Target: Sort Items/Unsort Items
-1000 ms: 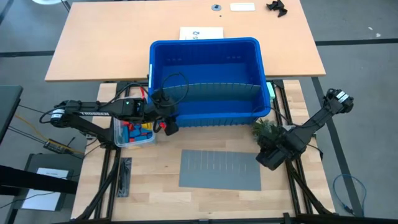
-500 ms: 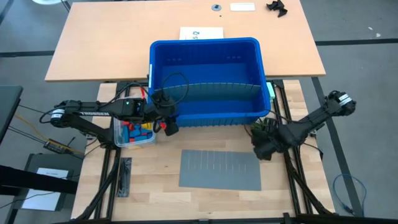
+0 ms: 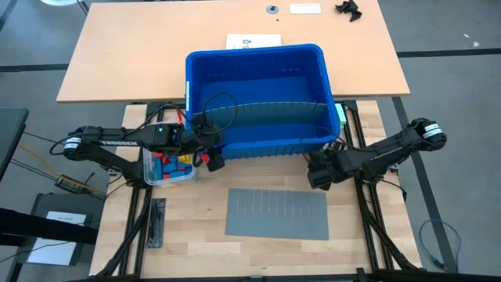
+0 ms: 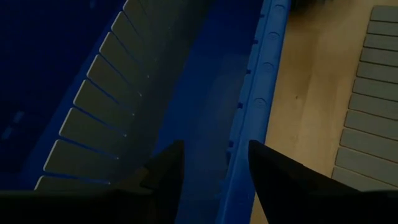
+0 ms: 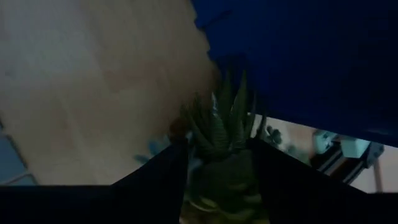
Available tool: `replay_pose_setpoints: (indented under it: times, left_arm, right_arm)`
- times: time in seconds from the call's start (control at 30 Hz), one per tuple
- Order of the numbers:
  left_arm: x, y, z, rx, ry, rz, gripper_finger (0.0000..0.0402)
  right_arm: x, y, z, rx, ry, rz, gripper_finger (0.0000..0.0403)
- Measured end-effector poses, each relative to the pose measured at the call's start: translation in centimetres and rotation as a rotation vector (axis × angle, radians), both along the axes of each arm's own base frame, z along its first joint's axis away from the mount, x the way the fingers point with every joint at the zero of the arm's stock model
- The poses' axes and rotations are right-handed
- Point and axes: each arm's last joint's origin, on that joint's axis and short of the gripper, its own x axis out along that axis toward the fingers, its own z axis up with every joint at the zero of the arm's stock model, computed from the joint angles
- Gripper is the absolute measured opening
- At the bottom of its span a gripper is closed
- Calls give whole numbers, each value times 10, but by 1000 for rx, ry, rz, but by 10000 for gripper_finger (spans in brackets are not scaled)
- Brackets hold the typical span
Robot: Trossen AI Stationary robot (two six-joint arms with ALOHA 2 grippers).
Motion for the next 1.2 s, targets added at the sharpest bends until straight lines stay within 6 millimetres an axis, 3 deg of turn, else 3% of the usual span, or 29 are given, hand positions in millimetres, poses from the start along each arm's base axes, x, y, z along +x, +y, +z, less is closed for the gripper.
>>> replay_pose_setpoints:
  times: [0.17,0.3,0.67,0.93,1.2]
  left_arm:
    - [0,0,0,1,1,-1,186]
    - [0,0,0,-1,-1,1,186]
    - [0,0,0,-15,-11,15,186]
    - [0,0,0,-15,-12,15,186]
    - [0,0,0,-26,-12,5,186]
  right_arm:
    - [-1,3,4,43,-16,-28,174]
    - [-9,7,20,73,-87,-99,168]
    - [-40,-4,43,35,-456,-602,158]
    - [-50,-19,10,-10,-372,-798,184]
    - [-49,-27,-8,-46,-434,-809,204]
